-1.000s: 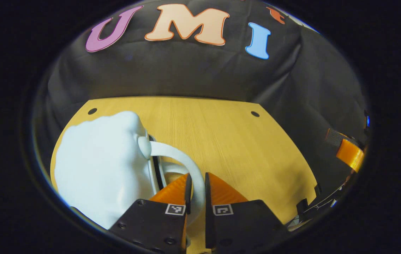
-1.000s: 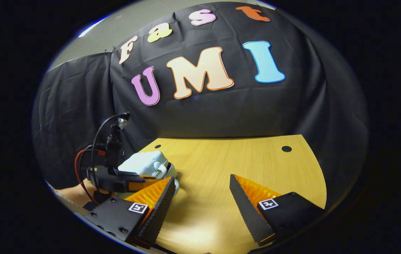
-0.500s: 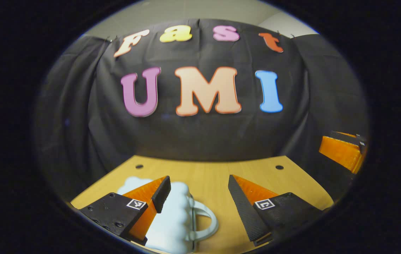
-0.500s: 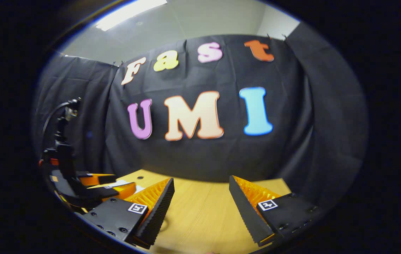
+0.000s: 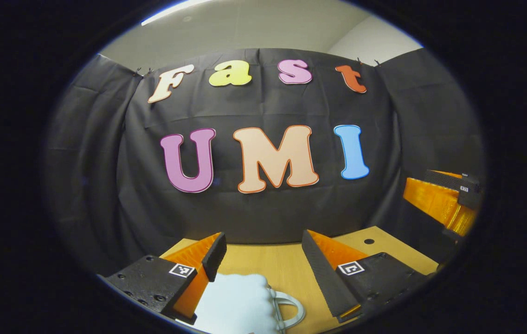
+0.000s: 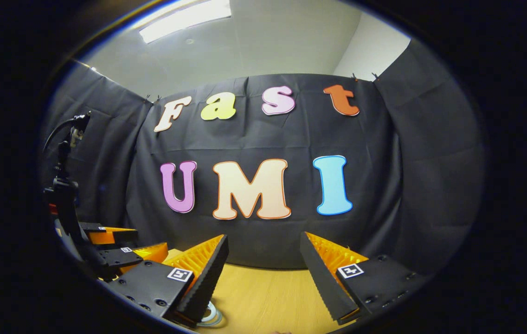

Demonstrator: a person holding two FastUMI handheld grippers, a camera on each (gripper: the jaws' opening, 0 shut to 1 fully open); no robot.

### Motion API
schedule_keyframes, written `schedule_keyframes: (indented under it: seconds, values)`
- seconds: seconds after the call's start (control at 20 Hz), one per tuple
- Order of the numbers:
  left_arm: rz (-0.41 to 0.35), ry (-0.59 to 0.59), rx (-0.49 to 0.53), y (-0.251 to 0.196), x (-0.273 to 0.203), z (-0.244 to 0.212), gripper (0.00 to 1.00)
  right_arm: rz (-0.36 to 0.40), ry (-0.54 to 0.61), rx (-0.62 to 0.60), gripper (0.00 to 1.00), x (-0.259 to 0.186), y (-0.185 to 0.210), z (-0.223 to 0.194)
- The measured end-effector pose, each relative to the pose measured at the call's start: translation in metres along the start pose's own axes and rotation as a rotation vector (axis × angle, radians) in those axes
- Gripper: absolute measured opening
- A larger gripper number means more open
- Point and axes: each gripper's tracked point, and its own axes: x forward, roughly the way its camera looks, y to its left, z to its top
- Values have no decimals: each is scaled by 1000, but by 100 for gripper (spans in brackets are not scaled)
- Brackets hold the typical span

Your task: First open the suitcase, pack the skin care products into it, and then close the suitcase.

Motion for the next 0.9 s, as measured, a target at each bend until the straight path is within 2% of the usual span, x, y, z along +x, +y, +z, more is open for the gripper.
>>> schedule_keyframes:
  seconds: [0.45,0.5,0.55,0.9]
  values:
    - [3,14,-30,19,10,-6,96,-37,6,23,97,11,7,6]
    - [2,14,-24,21,10,-6,100,-40,0,23,97,11,8,8]
    - [2,14,-20,23,10,-7,96,-42,-6,22,97,11,10,10]
    - [0,-6,-25,35,9,2,96,-19,-27,9,97,13,31,18]
